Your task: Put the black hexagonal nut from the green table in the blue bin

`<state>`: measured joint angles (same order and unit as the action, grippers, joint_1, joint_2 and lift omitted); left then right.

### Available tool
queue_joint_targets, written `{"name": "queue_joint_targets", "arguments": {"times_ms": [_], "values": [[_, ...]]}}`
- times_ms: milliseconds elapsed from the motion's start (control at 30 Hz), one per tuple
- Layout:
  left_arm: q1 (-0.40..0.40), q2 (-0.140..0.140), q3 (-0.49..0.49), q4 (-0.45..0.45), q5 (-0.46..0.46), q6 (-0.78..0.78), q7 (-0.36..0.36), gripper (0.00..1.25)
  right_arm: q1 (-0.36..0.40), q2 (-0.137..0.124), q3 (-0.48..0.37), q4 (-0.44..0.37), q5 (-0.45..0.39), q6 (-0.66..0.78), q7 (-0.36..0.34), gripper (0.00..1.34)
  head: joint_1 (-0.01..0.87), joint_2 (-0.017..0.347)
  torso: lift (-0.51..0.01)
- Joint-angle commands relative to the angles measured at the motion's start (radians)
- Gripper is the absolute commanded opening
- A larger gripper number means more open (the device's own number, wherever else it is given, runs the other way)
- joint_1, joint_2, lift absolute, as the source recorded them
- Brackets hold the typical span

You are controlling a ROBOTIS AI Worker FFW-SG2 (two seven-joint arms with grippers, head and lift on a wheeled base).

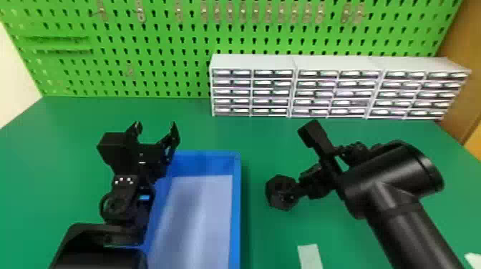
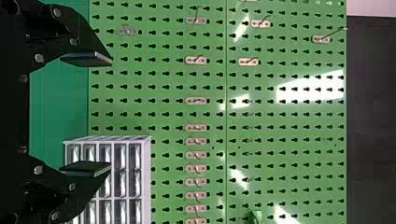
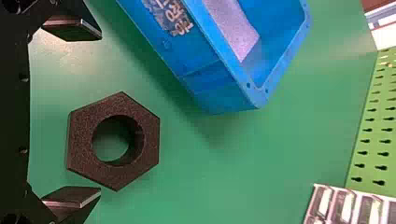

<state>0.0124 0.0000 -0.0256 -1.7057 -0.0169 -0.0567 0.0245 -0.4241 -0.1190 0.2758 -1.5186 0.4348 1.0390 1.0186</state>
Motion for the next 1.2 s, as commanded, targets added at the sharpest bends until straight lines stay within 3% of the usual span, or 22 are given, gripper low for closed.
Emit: {"name": "queue_joint_targets", "arguments": {"times_ms": [0,767,1167], "values": [[0.000,0.000,0.000,0.000,0.000,0.000,0.000,0.79,-0.008,0.002,0.017,0.035,-0.002,-0.011,0.000,1.21,0.657,0.057,-0.095],[-0.011,0.000,-0.014,0.011,0.000,0.000,0.000,0.79,-0.065,0.024,0.082,0.132,-0.030,-0.070,-0.005,1.21,0.657,0.057,-0.095],[-0.011,0.000,-0.016,0.012,0.005,0.000,0.000,0.79,-0.073,0.021,0.112,0.190,-0.067,-0.097,-0.038,1.21,0.657,0.057,-0.095]]}}
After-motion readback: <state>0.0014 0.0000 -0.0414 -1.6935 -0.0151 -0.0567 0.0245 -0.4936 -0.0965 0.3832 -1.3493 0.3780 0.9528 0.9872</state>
